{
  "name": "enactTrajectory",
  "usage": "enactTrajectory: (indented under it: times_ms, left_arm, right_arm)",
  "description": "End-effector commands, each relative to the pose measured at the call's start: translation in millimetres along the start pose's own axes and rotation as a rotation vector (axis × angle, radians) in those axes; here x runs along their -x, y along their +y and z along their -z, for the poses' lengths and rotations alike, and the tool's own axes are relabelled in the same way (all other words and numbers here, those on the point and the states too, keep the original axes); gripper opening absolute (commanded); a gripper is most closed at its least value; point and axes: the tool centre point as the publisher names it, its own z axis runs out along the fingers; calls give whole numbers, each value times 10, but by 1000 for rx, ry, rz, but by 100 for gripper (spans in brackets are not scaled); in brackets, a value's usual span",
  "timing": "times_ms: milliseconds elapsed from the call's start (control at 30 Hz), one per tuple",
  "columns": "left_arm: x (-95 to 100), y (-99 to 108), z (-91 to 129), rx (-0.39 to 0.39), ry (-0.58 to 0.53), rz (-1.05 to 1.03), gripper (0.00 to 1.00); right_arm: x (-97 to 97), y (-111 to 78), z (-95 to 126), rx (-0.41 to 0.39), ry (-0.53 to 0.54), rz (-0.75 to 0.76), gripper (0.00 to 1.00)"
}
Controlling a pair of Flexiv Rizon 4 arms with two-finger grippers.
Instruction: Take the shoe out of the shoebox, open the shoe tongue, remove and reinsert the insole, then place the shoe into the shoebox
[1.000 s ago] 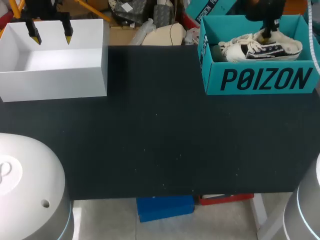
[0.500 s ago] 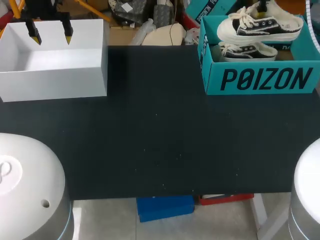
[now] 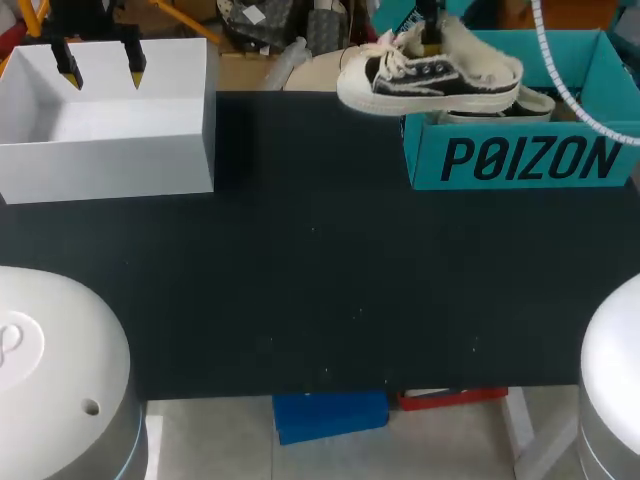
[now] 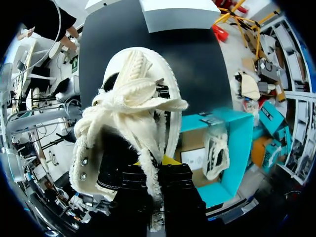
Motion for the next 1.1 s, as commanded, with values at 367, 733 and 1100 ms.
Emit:
enactTrajectory:
  times_ms: [367,733,1100]
  left_arm:
    - [-8,6,5,1,-3,2,100]
    - [-8,6,5,1,-3,2,100]
    - [-8,6,5,1,-3,2,100]
  right_arm:
    - [-945,738,-1199,125,-53,157,0]
    - [-1063,966,-1718,214,12,230,0]
    - [-1014,1152,-1974,257,77,255,0]
